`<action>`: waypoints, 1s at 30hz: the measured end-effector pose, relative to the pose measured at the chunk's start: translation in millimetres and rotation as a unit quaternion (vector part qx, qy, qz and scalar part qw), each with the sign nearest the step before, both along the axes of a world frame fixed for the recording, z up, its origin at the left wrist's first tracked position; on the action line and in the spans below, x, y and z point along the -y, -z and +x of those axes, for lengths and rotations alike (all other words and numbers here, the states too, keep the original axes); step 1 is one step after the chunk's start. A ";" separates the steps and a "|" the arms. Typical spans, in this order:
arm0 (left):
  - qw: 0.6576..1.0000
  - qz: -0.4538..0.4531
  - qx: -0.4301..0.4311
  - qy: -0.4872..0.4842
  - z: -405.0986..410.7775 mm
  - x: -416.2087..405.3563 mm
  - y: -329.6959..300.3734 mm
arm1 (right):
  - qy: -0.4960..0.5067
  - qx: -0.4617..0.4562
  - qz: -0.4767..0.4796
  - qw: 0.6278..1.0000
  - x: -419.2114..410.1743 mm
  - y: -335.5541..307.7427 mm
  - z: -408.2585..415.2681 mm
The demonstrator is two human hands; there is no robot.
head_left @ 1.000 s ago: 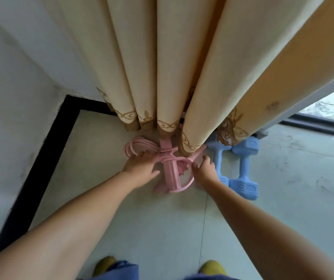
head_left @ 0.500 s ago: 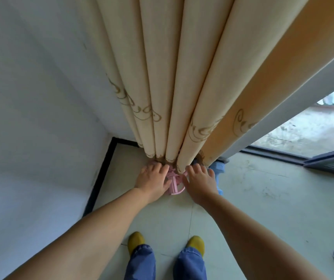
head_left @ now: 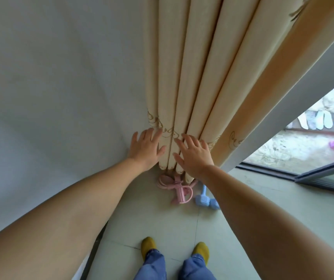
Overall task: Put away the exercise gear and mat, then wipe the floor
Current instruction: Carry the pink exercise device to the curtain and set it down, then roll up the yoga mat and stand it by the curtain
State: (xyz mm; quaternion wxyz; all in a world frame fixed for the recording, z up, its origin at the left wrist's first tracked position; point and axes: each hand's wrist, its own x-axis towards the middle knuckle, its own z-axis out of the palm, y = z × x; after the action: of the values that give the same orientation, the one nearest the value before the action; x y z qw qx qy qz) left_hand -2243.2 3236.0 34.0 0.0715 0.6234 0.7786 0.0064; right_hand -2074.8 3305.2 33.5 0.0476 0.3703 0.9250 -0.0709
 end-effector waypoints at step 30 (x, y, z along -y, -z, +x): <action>0.728 -0.066 0.059 -0.680 208.2 248.1 11.8 | -0.655 0.099 0.022 0.749 141.2 15.1 -34.5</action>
State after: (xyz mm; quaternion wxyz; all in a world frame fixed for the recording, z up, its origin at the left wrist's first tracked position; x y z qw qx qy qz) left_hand -2035.0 2987.9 22.3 0.1344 -0.0809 0.9869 0.0386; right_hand -2109.3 3164.0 18.4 0.1652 -0.3207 0.9320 0.0346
